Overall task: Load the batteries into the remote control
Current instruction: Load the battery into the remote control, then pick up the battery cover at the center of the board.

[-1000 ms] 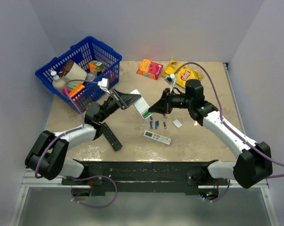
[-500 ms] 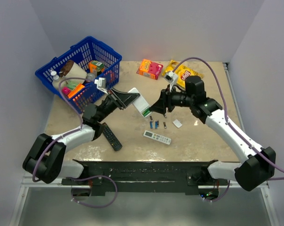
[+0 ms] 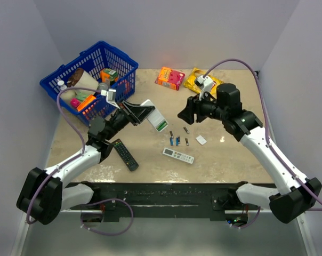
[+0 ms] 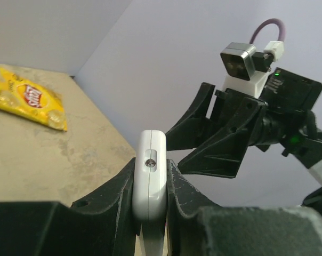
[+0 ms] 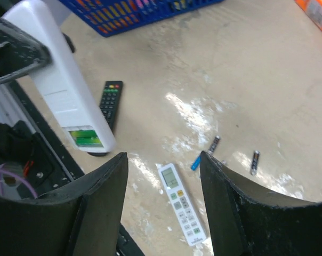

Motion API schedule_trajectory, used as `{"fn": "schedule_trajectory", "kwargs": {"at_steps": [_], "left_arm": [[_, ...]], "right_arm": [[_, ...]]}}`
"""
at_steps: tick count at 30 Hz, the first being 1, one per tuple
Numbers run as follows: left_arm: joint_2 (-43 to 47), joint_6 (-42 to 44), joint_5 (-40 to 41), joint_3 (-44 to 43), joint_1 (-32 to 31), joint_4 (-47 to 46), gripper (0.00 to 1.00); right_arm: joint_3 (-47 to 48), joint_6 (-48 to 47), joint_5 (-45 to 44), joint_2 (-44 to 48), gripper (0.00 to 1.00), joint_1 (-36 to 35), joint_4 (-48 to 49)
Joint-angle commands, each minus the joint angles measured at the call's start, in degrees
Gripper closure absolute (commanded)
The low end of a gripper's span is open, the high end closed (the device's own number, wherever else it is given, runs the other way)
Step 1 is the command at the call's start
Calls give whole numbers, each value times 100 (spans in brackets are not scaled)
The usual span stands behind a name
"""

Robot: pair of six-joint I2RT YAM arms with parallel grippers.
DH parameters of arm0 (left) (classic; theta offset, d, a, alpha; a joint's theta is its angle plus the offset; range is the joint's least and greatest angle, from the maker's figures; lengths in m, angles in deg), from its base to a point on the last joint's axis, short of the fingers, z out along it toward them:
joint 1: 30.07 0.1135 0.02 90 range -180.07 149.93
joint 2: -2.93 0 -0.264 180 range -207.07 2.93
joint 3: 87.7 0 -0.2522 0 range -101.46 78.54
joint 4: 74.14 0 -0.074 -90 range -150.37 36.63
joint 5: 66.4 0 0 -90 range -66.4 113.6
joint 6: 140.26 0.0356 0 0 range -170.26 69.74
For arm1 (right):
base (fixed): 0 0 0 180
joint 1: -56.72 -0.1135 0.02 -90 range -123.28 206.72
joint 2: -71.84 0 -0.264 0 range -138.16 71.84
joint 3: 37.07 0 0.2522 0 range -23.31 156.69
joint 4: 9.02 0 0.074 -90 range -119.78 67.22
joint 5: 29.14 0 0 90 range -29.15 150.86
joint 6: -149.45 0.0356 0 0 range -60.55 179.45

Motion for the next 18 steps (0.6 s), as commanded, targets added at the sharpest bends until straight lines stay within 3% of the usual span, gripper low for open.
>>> {"fn": "schedule_trajectory", "kwargs": {"at_steps": [1,5,9,18], "left_arm": [[365,877,570,-378,49,1419,100],[462,1133,887,-528,49,2439,100],[480,1160,923,-484,66,2739,100],[304,1020,773,-422,154,3091,100]], "right_arm": [[332,-139,-1173,-310,40,44,-902],[78,-43,-1772,-741,41,132,-1412],[-327,-7,-2097,-1084,43,158,-1466],[-661,-95,-2397,-2015,60,150,-1264]]}}
